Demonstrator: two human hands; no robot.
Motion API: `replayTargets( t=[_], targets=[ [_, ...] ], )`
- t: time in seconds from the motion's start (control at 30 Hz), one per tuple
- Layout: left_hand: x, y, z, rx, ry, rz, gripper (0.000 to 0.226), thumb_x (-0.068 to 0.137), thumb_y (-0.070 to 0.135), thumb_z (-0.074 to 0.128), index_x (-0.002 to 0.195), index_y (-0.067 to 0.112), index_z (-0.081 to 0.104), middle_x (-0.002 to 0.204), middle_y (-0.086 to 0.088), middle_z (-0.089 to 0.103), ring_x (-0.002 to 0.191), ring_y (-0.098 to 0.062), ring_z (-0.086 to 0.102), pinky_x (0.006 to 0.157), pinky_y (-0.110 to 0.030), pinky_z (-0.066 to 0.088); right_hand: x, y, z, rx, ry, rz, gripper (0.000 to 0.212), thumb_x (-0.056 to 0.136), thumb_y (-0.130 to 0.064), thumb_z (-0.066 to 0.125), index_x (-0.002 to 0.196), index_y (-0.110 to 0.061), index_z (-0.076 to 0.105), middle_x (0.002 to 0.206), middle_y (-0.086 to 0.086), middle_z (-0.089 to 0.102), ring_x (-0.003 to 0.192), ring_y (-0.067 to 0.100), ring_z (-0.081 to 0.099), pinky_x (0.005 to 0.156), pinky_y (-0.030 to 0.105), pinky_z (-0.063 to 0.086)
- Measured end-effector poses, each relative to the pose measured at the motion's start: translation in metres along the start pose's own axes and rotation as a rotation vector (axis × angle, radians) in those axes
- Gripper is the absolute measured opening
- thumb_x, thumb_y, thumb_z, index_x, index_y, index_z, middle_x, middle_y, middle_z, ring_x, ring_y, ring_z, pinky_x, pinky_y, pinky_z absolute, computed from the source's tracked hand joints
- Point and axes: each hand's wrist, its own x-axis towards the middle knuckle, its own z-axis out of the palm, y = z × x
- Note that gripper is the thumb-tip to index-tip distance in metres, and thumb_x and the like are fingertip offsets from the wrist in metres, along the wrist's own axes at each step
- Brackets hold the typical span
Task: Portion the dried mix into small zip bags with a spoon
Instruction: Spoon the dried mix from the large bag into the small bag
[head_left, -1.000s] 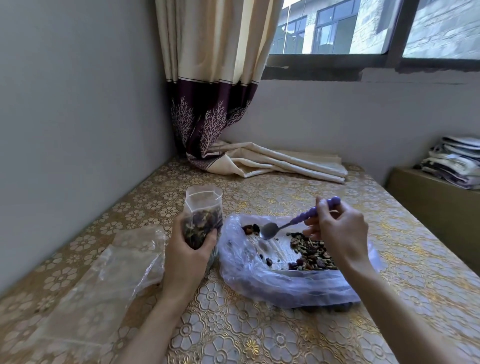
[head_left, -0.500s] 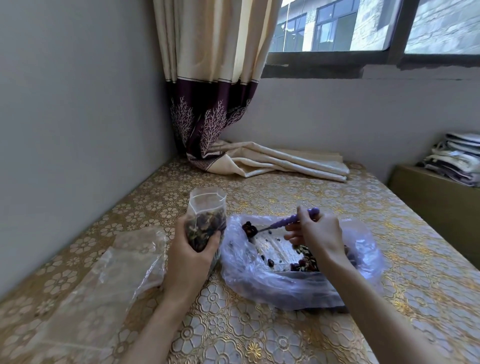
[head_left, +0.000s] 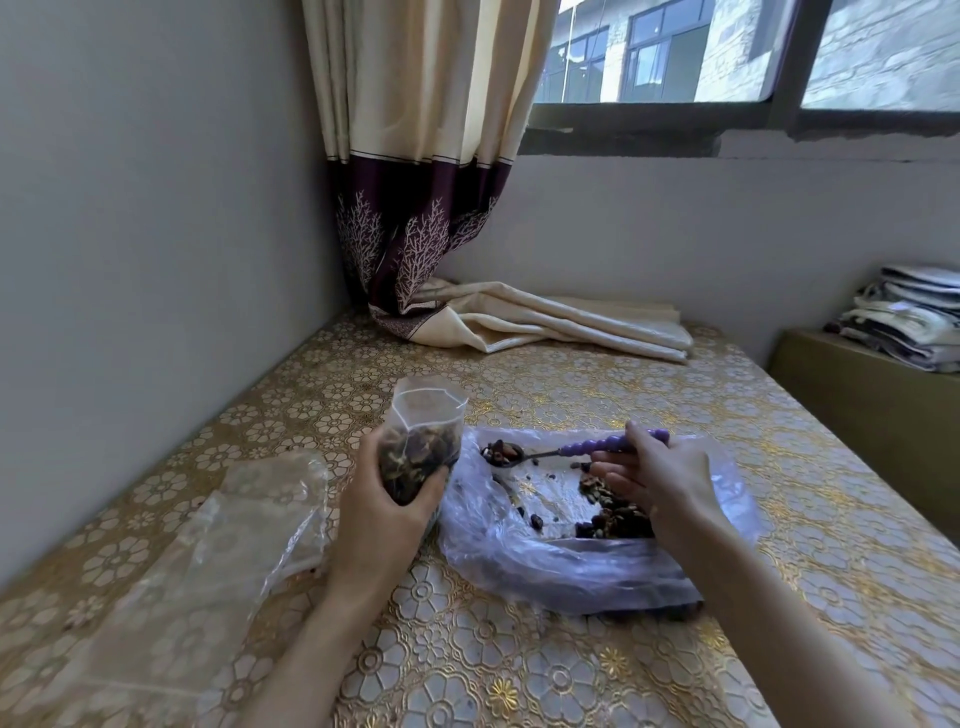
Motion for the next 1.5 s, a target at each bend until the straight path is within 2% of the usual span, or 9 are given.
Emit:
replayTargets(
  t=[0.23,0.4,0.53,0.83,0.97,1.13,1.2,1.33,1.5],
  targets=[
    [-0.001,0.003,0.0,-0.009,-0.061,0.01,0.046,0.074,0.023,0.075,0.096,0.049,0.043,0.093,0.022,0.056,0.081,0.024,0.052,0.06,0.001,0.041,-0.007,-0.024,-0.007,0.086,-0.008,-0.1,0.033,0.097,-0.02,0.048,0.076,0.001,0.062,0.056,0.008,0.068,0.046,0.012,0.064,0.043,0.016,0.05],
    [-0.002,0.008,-0.001,-0.012,-0.079,-0.003,0.042,0.062,0.049,0.068,0.091,0.065,0.041,0.089,0.037,0.057,0.081,0.025,0.051,0.058,0.0,0.042,-0.022,-0.055,0.003,0.132,-0.08,-0.226,0.032,0.097,-0.021,0.048,0.078,-0.001,0.064,0.059,0.007,0.069,0.047,0.01,0.063,0.043,0.015,0.048],
    [-0.001,0.01,-0.002,0.002,-0.08,-0.004,0.041,0.062,0.053,0.067,0.09,0.067,0.041,0.088,0.046,0.053,0.081,0.023,0.052,0.057,-0.002,0.043,-0.039,-0.066,0.019,0.105,-0.179,-0.336,0.034,0.098,-0.019,0.046,0.074,-0.002,0.064,0.064,0.009,0.071,0.048,0.011,0.062,0.044,0.016,0.048],
    [0.0,0.002,-0.001,0.016,-0.028,-0.024,0.044,0.059,0.053,0.067,0.096,0.049,0.044,0.09,0.023,0.056,0.079,0.026,0.05,0.058,0.0,0.042,-0.058,-0.053,0.034,-0.138,-0.357,-0.762,0.017,0.096,-0.008,0.047,0.083,-0.003,0.059,0.073,-0.004,0.073,0.054,0.023,0.064,0.049,0.025,0.052],
    [0.001,0.002,-0.001,0.019,0.014,-0.028,0.058,0.056,0.061,0.062,0.107,0.043,0.042,0.094,0.025,0.054,0.081,0.025,0.05,0.054,-0.005,0.042,-0.056,-0.054,0.028,0.003,-0.324,-0.712,0.02,0.097,-0.012,0.045,0.084,-0.007,0.06,0.071,-0.002,0.073,0.053,0.017,0.064,0.049,0.021,0.05],
    [0.004,-0.004,-0.003,-0.033,0.073,-0.05,0.066,0.059,0.056,0.064,0.116,0.03,0.044,0.1,0.019,0.055,0.091,0.007,0.051,0.066,-0.011,0.04,-0.036,-0.048,0.003,0.141,-0.133,-0.458,0.023,0.097,-0.017,0.046,0.088,-0.001,0.06,0.068,0.009,0.07,0.052,0.016,0.064,0.047,0.019,0.049],
    [0.005,-0.004,-0.003,-0.054,0.082,-0.058,0.063,0.062,0.051,0.065,0.116,0.026,0.046,0.1,0.016,0.056,0.092,0.005,0.054,0.066,-0.011,0.042,-0.03,-0.04,-0.01,0.101,-0.075,-0.38,0.022,0.097,-0.017,0.046,0.089,-0.001,0.059,0.067,0.01,0.068,0.052,0.016,0.064,0.047,0.019,0.05],
    [0.005,-0.002,-0.004,-0.096,0.076,-0.057,0.043,0.064,0.047,0.066,0.102,0.039,0.048,0.097,0.019,0.058,0.084,0.019,0.053,0.062,-0.005,0.044,-0.024,-0.022,-0.033,-0.072,-0.022,-0.306,0.022,0.097,-0.017,0.048,0.088,0.0,0.058,0.062,0.008,0.07,0.051,0.015,0.065,0.045,0.019,0.05],
    [0.005,-0.002,-0.004,-0.088,0.07,-0.053,0.033,0.07,0.038,0.07,0.098,0.038,0.051,0.096,0.019,0.06,0.082,0.018,0.055,0.064,-0.007,0.042,-0.028,-0.015,-0.045,-0.367,0.063,-0.459,0.02,0.094,-0.02,0.053,0.079,-0.007,0.059,0.061,-0.004,0.071,0.05,0.01,0.064,0.043,0.017,0.045]
  ],
)
